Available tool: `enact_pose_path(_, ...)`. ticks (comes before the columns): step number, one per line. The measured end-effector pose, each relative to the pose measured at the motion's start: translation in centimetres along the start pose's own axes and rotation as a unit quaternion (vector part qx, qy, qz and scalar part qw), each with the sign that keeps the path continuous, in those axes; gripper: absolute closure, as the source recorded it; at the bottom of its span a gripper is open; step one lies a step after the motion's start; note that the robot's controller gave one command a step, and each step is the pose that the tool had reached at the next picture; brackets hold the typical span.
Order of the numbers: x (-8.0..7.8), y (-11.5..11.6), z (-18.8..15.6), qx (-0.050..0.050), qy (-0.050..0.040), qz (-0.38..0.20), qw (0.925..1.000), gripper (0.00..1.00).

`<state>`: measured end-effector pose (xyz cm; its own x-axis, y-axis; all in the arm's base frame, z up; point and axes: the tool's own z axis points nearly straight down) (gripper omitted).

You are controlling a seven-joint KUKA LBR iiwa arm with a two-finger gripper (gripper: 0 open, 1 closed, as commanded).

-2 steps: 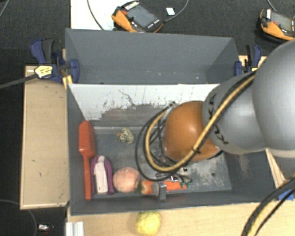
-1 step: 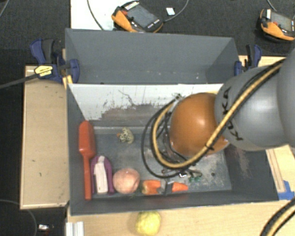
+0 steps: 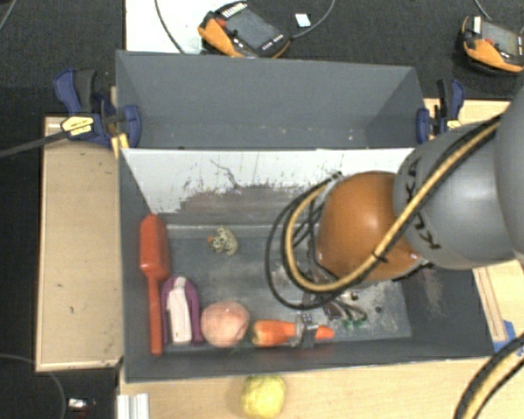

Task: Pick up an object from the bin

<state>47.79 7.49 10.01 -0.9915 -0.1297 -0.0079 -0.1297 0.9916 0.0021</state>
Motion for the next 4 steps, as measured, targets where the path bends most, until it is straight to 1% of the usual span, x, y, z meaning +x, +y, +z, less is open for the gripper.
enact_pose_path(1, -0.4, 1.9, 2.9, 0.000, -0.0078, -0.099, 0.9951, 0.00)
enact_pose_path(2, -0.2, 2.6, 3.0, -0.001, -0.0022, -0.016, 0.9999, 1.00)
enact_pose_path(3, -0.2, 2.6, 3.0, -0.001, -0.0022, -0.016, 0.9999, 1.00)
enact_pose_path(4, -0.1, 2.6, 1.8, -0.001, -0.0013, -0.015, 0.9999, 1.00)
